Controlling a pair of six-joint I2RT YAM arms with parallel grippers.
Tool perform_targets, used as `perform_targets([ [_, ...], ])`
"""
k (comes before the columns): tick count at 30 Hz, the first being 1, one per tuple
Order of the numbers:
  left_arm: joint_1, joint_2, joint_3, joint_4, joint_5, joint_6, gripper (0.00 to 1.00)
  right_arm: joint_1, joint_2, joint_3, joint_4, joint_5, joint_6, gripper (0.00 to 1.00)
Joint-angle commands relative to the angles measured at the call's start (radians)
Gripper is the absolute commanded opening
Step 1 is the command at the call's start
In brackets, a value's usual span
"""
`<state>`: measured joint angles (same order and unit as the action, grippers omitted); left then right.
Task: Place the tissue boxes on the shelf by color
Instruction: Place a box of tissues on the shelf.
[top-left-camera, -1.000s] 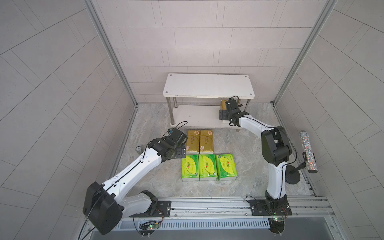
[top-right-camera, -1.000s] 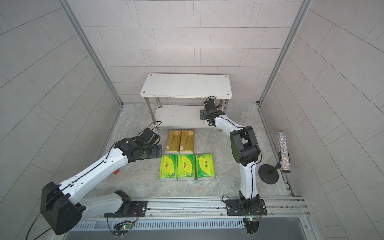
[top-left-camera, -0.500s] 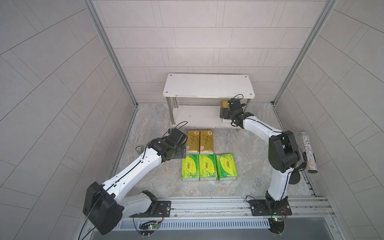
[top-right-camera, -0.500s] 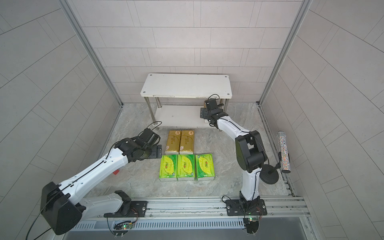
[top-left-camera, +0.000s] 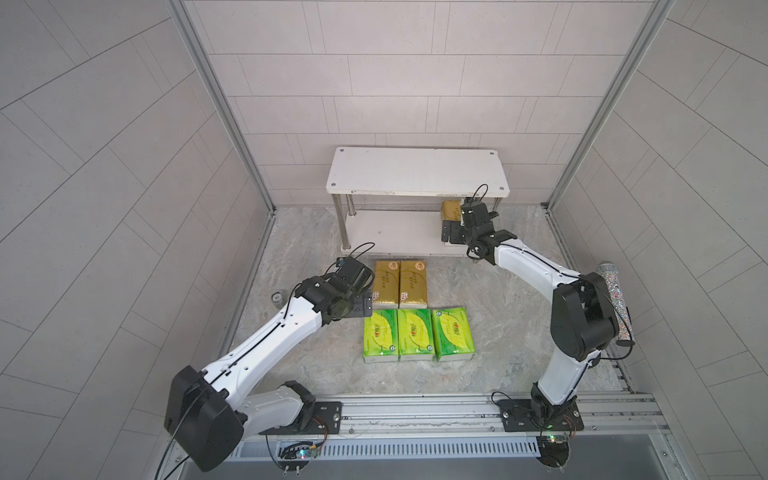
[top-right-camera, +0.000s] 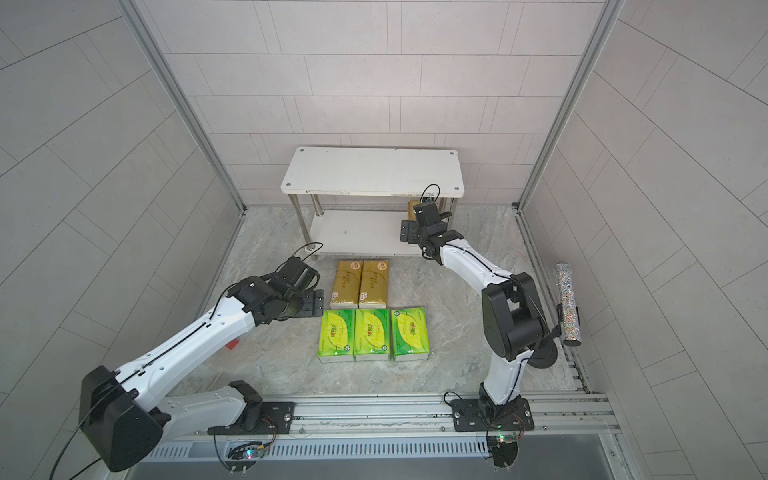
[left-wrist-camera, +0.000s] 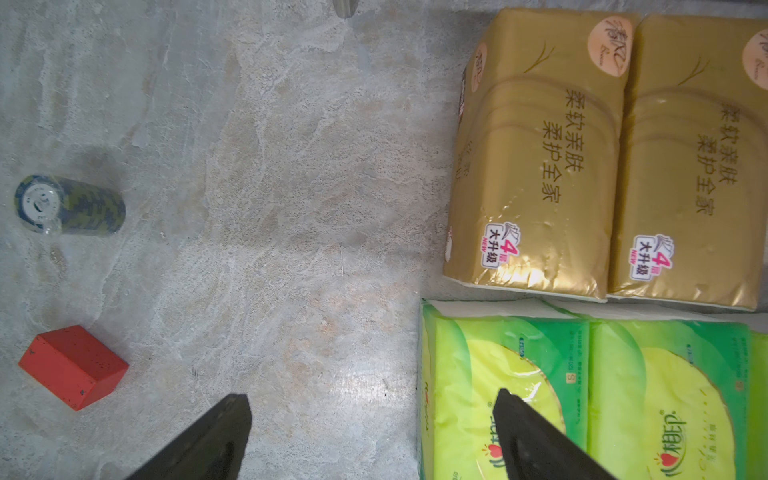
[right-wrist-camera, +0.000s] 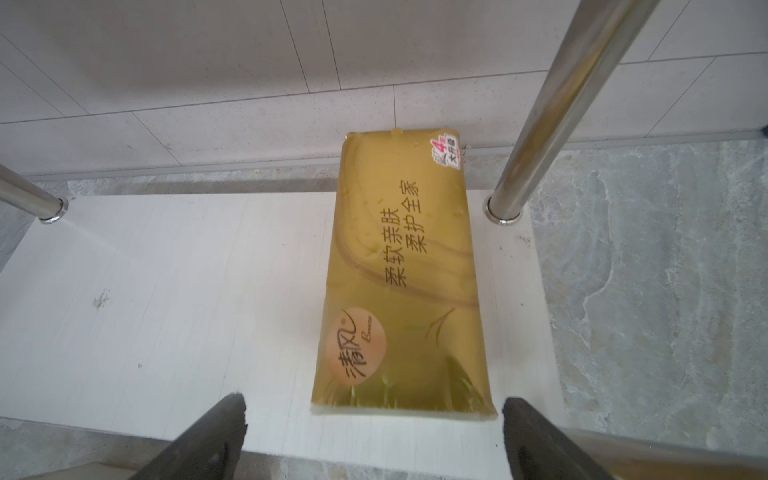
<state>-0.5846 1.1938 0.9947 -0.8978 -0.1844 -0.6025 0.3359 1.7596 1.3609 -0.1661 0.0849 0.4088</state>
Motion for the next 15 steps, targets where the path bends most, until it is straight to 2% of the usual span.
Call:
perform_targets([
  [1,0.004,-0.015,0.010,-0.028,-0.013,0.004,1.00,0.010,-0.060,-0.041,-0.018,-0.017,0.018,1.00],
  [10,0.004,-0.013,0.016,-0.027,-0.016,0.006,1.00,0.068,-0.170,-0.162,-0.030,-0.055,0.022,1.00],
  [15,0.004,-0.013,0.010,-0.026,-0.021,0.002,1.00,0.089,-0.220,-0.236,-0.046,-0.107,0.084,1.00],
])
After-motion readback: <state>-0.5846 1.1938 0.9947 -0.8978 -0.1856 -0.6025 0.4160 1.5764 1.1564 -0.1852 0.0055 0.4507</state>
